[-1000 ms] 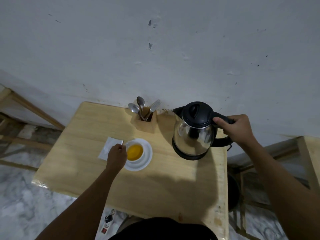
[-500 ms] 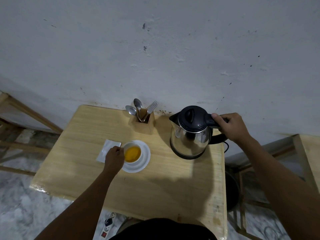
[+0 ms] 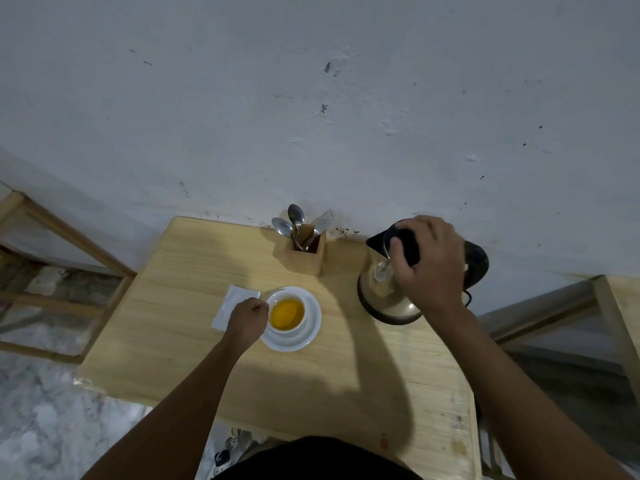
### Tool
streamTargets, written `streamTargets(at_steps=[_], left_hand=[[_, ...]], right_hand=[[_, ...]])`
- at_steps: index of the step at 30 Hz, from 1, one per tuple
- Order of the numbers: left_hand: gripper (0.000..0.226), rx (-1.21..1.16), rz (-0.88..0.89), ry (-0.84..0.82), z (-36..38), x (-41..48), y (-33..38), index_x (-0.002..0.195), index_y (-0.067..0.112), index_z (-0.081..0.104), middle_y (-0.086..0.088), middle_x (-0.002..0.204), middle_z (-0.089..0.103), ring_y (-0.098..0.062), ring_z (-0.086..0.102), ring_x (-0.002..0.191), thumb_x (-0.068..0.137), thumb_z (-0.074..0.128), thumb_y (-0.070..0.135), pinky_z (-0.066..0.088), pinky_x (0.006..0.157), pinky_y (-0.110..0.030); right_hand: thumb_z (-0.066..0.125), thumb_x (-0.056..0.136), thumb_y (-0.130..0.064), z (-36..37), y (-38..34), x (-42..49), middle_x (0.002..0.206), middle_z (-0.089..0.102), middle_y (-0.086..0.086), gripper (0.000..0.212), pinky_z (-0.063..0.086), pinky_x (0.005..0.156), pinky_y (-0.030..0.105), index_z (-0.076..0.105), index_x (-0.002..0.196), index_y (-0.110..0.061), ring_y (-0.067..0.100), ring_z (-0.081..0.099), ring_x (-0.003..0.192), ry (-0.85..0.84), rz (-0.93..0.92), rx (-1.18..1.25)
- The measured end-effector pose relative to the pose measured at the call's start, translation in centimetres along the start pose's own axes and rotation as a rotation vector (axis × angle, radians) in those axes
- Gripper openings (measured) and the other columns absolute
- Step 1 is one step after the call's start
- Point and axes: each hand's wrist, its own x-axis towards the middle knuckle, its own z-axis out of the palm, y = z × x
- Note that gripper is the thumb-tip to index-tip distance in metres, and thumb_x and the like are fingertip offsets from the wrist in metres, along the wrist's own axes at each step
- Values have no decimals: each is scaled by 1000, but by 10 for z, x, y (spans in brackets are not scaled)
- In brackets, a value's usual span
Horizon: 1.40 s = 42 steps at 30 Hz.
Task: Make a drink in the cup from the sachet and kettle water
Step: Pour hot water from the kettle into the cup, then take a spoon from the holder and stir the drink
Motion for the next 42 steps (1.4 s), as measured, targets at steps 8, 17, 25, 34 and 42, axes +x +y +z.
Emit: streamTargets(at_steps=[8, 17, 25, 34, 42], left_hand=[[17, -65, 78, -221, -22, 9, -6, 78, 14, 63, -6, 71, 62, -21, 60, 64, 92, 53, 14, 52, 69, -37], [29, 56, 148, -355, -34, 25, -6, 65, 13, 63, -8, 61, 62, -19, 58, 58, 91, 54, 24, 48, 62, -31], [28, 19, 211, -387, -39, 29, -9, 70, 9, 65, -12, 63, 62, -6, 55, 46, 91, 55, 24, 45, 49, -16], [24, -20, 186, -381, -38, 29, -16, 83, 10, 69, 3, 63, 63, -9, 58, 54, 92, 55, 26, 47, 57, -23], [23, -30, 171, -377, -34, 30, -17, 96, 4, 69, -8, 80, 68, -18, 62, 60, 92, 57, 24, 54, 64, -33]], right_hand=[[54, 94, -26, 94, -88, 13, 105, 63, -5, 19, 52, 72, 33, 65, 109, -24, 13, 62, 86, -545, 214, 222], [57, 79, -53, 205, -86, 27, 80, 63, -3, 33, 43, 62, 29, 61, 92, -24, 21, 62, 75, -853, 468, -111], [50, 88, -51, 225, -84, 21, 83, 65, -1, 32, 44, 62, 29, 63, 98, -22, 26, 68, 81, -797, 468, -253], [43, 98, -42, 216, -90, 19, 87, 67, 7, 32, 42, 58, 30, 67, 93, -21, 32, 67, 77, -592, 424, -217], [51, 97, -35, 156, -111, 22, 99, 64, -5, 24, 42, 58, 26, 67, 100, -17, 12, 61, 73, -151, 380, 36]])
